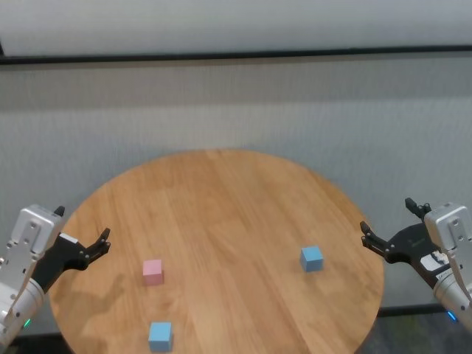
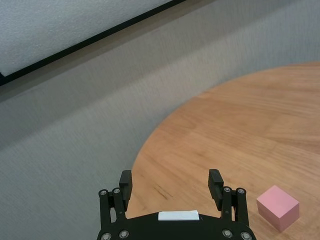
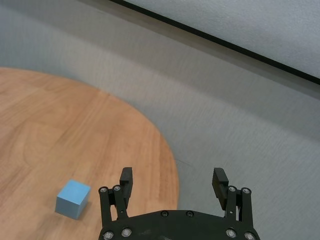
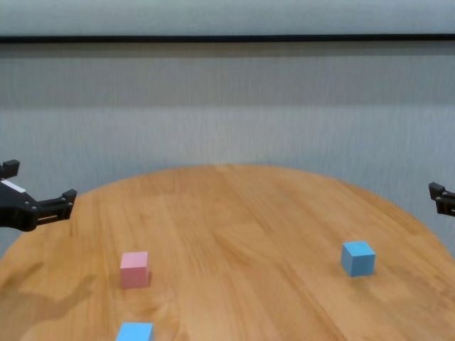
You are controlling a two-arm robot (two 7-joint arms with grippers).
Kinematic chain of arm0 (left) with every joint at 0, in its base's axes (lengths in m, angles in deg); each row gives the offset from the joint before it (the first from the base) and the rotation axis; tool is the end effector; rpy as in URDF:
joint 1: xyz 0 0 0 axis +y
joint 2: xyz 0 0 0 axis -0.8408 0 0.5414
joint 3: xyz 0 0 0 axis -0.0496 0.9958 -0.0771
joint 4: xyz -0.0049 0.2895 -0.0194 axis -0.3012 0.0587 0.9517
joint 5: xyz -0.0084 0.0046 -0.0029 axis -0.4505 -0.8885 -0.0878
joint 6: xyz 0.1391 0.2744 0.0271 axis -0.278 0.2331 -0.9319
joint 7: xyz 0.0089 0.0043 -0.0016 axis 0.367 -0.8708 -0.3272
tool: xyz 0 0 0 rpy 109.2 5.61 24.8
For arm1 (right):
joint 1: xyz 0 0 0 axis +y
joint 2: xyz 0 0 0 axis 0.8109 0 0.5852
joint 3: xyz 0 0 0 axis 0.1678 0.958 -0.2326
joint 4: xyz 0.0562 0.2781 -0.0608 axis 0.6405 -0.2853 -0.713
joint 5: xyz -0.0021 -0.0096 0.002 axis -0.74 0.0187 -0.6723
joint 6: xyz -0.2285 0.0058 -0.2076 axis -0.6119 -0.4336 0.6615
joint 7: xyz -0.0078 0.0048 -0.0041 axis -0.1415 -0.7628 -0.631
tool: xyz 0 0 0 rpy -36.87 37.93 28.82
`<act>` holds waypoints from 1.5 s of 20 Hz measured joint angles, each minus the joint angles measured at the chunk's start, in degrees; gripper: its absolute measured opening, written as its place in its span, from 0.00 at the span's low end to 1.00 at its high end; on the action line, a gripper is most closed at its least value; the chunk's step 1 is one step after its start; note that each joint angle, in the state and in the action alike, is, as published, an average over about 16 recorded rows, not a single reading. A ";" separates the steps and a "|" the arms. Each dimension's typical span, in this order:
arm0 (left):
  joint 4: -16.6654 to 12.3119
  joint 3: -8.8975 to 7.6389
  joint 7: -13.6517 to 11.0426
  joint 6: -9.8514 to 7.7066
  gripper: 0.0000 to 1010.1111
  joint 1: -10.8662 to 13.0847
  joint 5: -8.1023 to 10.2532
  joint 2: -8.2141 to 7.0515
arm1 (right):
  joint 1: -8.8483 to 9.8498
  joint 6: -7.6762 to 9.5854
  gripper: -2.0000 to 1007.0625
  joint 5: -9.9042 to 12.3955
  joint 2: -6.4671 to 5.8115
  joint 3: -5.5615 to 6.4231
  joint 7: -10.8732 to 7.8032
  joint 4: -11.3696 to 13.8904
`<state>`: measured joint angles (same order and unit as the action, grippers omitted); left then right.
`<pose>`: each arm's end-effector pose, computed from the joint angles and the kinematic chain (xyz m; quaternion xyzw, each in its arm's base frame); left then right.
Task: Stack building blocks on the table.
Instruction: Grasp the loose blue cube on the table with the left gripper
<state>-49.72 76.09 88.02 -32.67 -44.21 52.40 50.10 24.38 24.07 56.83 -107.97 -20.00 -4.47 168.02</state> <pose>0.3581 0.0826 -0.3023 0.1416 -0.1324 0.5799 0.7913 0.3582 -0.0827 -0.3023 -0.1414 -0.1324 -0.5800 0.7912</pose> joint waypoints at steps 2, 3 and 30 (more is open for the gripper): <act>0.00 0.00 0.00 0.00 0.99 0.00 0.00 0.00 | 0.00 0.00 1.00 0.00 0.00 0.00 0.00 0.00; 0.00 0.00 0.00 0.00 0.99 0.00 0.00 0.00 | 0.00 0.00 1.00 0.00 0.00 0.00 0.00 0.00; -1.39 -0.04 -2.50 1.99 0.99 0.15 -1.83 -1.44 | 0.00 0.00 1.00 0.00 0.00 0.00 0.00 0.00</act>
<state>-51.11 76.04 85.52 -30.68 -44.06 50.57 48.66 24.38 24.08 56.83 -107.97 -20.00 -4.47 168.02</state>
